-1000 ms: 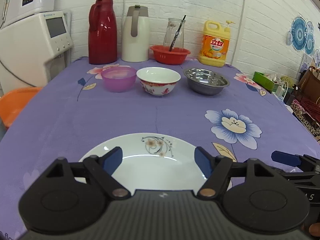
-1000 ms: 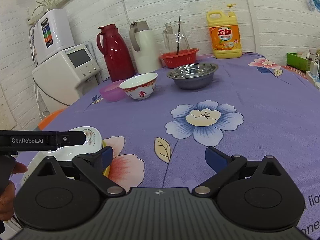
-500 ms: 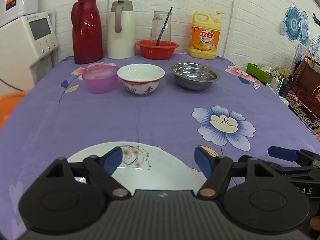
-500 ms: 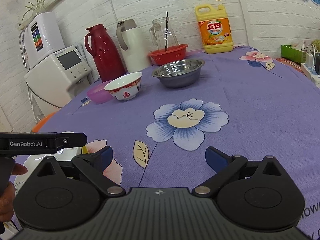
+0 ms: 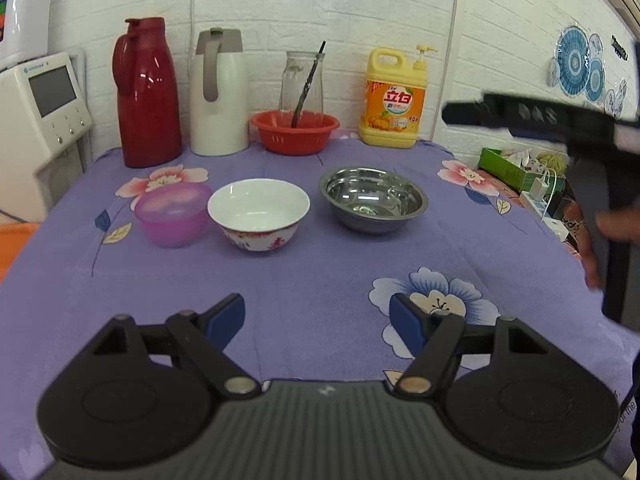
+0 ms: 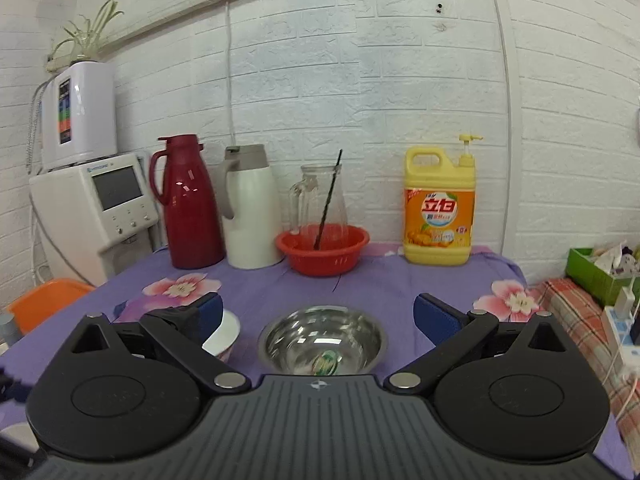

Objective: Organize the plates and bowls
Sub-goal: 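Move the left tool over to the steel bowl, then close the left tool on the steel bowl rim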

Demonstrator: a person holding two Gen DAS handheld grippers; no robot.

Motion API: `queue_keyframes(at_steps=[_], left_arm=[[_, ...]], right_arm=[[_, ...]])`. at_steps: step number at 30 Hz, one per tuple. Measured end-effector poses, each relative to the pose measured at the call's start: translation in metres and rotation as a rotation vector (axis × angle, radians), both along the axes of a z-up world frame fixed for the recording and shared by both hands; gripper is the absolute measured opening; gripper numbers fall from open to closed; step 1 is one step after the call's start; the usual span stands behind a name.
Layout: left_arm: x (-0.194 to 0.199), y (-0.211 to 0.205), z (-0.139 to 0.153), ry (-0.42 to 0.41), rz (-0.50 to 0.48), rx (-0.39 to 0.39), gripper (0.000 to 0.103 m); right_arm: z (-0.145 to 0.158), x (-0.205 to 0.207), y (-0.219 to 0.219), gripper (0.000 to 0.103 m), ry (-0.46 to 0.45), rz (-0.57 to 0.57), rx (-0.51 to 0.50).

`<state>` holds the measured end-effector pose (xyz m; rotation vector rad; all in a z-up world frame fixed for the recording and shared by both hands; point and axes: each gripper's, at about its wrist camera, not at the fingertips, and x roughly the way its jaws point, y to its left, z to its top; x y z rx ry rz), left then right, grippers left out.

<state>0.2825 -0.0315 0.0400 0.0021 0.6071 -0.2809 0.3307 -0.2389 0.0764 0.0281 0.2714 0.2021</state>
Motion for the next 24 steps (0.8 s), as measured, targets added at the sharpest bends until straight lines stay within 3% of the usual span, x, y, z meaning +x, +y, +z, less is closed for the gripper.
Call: queue_keyframes(at_steps=[3, 8, 11, 15, 19, 24], left_arm=[[0.007, 0.000, -0.002, 0.015, -0.005, 0.024, 0.072], [0.026, 0.000, 0.005, -0.008, -0.024, 0.072, 0.072], [0.053, -0.007, 0.011, -0.029, -0.055, 0.046, 0.072], [0.102, -0.022, 0.022, -0.057, -0.097, -0.004, 0.072], [0.168, -0.032, 0.029, -0.013, -0.125, -0.095, 0.072], [0.237, -0.048, 0.013, 0.057, -0.118, -0.057, 0.071]], right_arm=[[-0.003, 0.055, -0.006, 0.103, 0.039, -0.042, -0.024], [-0.036, 0.114, -0.009, 0.103, 0.197, -0.040, -0.040], [-0.049, 0.120, -0.007, 0.103, 0.233, -0.015, -0.100], [-0.059, 0.128, -0.016, 0.103, 0.291, -0.028, -0.091], [-0.070, 0.137, -0.022, 0.103, 0.345, -0.029, -0.072], [-0.078, 0.144, -0.026, 0.103, 0.385, -0.027, -0.036]])
